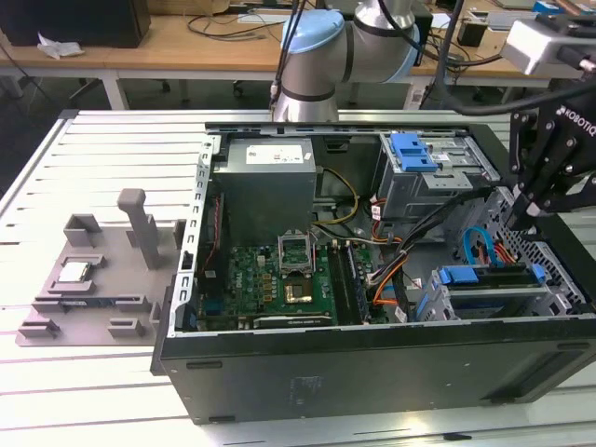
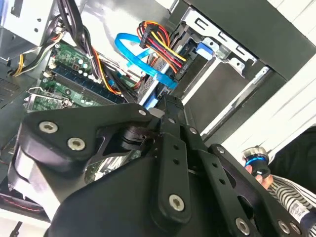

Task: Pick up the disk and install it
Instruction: 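Insert the second disk wire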

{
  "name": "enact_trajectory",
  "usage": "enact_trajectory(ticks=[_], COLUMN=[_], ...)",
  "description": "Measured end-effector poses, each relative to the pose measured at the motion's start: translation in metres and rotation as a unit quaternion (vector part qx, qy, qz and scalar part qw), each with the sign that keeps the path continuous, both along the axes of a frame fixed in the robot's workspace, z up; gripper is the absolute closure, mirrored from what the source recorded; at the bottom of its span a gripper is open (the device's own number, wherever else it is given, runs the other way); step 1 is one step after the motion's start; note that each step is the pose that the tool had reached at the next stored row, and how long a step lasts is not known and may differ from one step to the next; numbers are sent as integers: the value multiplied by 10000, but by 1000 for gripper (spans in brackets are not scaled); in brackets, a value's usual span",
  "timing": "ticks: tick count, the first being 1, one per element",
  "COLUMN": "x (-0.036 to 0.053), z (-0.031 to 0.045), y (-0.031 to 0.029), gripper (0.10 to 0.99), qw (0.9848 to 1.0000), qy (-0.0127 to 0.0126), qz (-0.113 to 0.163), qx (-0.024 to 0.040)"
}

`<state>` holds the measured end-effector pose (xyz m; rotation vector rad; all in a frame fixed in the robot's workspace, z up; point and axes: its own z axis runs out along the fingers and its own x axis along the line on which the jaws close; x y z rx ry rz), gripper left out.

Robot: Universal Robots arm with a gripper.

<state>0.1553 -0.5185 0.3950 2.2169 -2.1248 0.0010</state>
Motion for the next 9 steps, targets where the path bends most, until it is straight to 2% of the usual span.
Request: enact_trajectory(ticks=[9], x=[0], z=[7], y=[0], gripper=[980], qw=[10000], qy=[0], qz=[0], qx=[0])
